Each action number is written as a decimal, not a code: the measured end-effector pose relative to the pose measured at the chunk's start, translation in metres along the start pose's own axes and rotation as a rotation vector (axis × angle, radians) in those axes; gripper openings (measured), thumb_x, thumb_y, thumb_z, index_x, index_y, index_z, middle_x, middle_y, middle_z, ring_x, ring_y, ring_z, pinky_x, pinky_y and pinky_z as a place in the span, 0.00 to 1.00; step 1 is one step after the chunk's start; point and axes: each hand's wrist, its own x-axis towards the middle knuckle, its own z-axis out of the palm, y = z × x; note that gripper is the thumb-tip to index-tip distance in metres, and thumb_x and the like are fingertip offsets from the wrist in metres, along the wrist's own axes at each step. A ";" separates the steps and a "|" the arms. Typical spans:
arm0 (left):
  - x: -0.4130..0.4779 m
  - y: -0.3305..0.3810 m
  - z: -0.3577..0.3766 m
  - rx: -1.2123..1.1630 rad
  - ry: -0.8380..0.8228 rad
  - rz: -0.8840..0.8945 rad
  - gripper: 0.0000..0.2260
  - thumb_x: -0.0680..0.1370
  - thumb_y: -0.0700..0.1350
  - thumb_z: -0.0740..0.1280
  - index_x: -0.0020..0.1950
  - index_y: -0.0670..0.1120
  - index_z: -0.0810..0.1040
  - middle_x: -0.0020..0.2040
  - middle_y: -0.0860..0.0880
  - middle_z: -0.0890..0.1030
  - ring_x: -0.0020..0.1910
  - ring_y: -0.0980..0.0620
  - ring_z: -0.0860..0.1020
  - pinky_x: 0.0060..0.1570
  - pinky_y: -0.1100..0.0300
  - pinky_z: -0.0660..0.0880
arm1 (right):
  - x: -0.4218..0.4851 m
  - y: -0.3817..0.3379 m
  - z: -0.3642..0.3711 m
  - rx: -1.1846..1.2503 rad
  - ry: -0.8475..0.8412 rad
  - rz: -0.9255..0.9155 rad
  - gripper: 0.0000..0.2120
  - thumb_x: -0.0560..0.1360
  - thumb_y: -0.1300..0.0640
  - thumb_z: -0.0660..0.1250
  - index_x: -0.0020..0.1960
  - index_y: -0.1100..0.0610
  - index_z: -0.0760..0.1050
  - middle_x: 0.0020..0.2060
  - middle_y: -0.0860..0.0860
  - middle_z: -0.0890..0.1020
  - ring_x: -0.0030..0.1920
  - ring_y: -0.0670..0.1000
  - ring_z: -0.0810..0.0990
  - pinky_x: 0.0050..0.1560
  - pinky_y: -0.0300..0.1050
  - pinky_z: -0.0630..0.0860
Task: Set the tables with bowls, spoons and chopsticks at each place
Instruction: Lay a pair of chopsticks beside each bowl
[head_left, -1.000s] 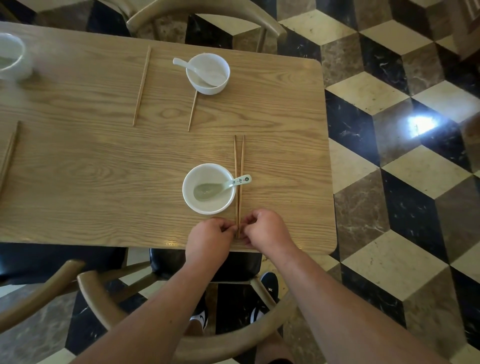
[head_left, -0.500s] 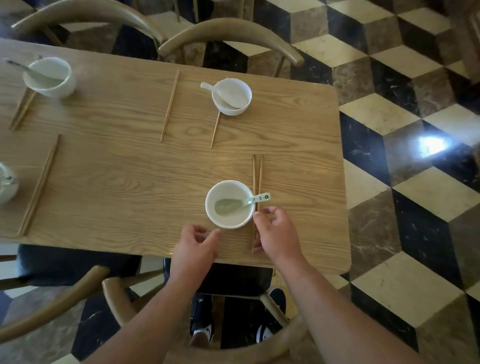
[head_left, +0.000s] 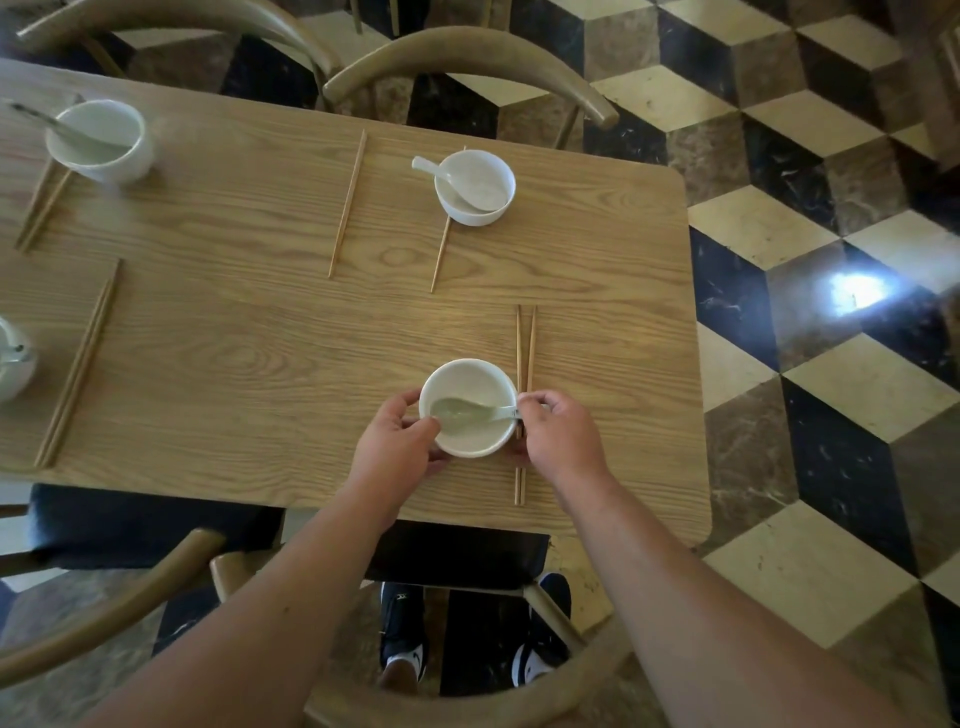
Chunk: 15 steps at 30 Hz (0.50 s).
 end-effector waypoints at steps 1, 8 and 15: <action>0.000 0.000 -0.002 0.006 -0.003 0.003 0.18 0.83 0.40 0.66 0.70 0.56 0.77 0.55 0.46 0.85 0.52 0.45 0.88 0.46 0.55 0.84 | -0.001 0.004 0.002 0.000 -0.009 -0.004 0.08 0.76 0.49 0.67 0.46 0.48 0.84 0.37 0.54 0.87 0.41 0.62 0.87 0.43 0.66 0.86; 0.000 -0.001 -0.005 0.035 -0.023 0.012 0.21 0.82 0.39 0.66 0.73 0.55 0.76 0.55 0.45 0.85 0.52 0.46 0.87 0.48 0.54 0.85 | -0.005 0.007 0.004 0.071 -0.027 -0.021 0.09 0.82 0.56 0.66 0.48 0.53 0.84 0.43 0.56 0.87 0.42 0.60 0.89 0.42 0.62 0.88; -0.012 -0.009 -0.014 0.087 0.075 -0.008 0.16 0.82 0.52 0.71 0.69 0.53 0.76 0.56 0.49 0.85 0.45 0.46 0.88 0.43 0.54 0.85 | -0.002 0.016 -0.014 -0.099 0.166 -0.061 0.15 0.84 0.47 0.59 0.51 0.50 0.83 0.38 0.50 0.82 0.38 0.55 0.83 0.42 0.55 0.83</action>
